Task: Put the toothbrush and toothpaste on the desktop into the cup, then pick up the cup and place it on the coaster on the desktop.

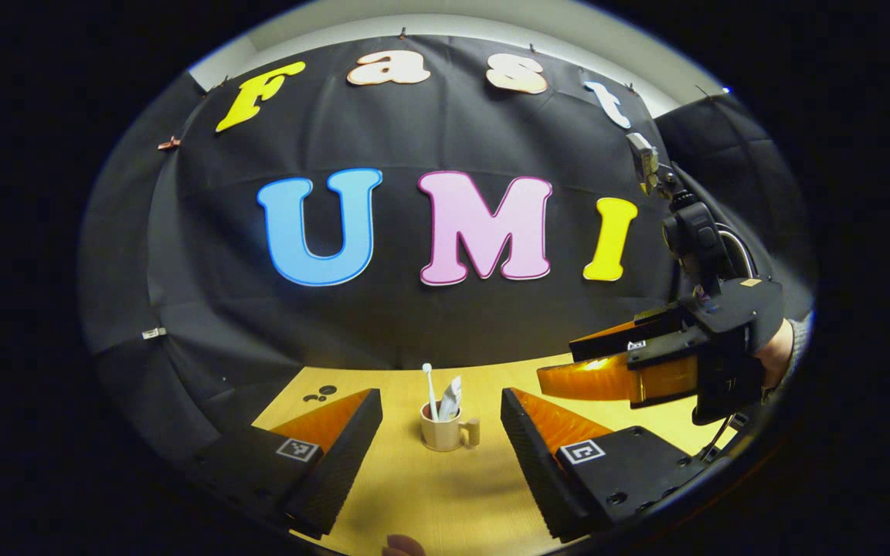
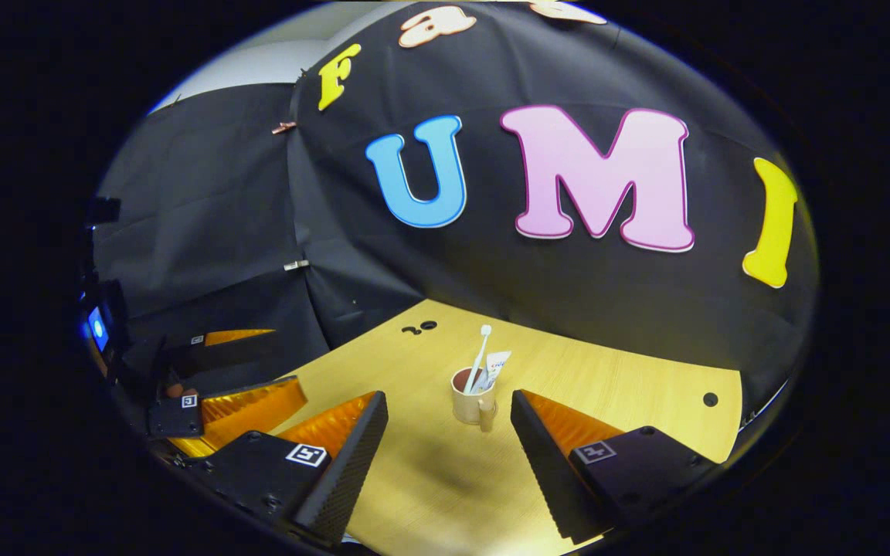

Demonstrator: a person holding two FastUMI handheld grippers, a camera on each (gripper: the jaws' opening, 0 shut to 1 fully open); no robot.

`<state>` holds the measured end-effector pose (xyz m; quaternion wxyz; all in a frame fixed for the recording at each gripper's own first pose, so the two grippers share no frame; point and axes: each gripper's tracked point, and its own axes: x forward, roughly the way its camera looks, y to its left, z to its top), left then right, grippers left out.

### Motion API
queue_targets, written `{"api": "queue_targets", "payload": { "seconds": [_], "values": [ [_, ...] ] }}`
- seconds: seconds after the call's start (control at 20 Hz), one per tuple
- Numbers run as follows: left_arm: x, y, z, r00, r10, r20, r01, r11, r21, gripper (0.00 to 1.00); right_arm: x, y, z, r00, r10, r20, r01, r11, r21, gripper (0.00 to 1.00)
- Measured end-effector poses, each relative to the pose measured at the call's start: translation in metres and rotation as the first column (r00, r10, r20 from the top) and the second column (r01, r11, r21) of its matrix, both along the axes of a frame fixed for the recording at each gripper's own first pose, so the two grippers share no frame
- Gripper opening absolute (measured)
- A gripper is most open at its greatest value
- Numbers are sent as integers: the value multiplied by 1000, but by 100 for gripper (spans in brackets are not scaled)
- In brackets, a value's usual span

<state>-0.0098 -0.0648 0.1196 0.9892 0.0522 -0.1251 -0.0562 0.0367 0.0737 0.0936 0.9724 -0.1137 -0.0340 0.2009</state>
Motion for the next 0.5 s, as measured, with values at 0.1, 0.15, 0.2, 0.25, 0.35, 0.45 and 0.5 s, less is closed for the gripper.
{"api": "queue_targets", "payload": {
  "seconds": [0.1,0.15,0.2,0.25,0.35,0.45,0.5],
  "values": [
    [-8,-13,7,1000,-27,11,27,1000,6,97,-15,0,1,1000,0,30,0,1000,6,98],
    [-12,-18,11,999,-36,17,36,999,10,97,-22,1,2,999,3,44,-3,1000,10,98],
    [-16,-22,12,999,-45,22,44,999,16,98,-28,-1,4,998,0,58,-1,1000,17,98],
    [-21,-25,15,998,-48,28,47,999,21,98,-34,-1,5,998,0,67,-1,1000,24,98],
    [-29,-31,16,998,-57,34,56,998,30,98,-47,-2,9,996,-3,87,-1,999,46,98],
    [-37,-33,18,997,-61,39,60,998,31,98,-58,-1,12,995,0,102,-7,998,65,98],
    [-39,-33,17,997,-60,38,58,998,30,98,-63,-2,14,994,0,113,-7,998,70,98]
  ]
}}
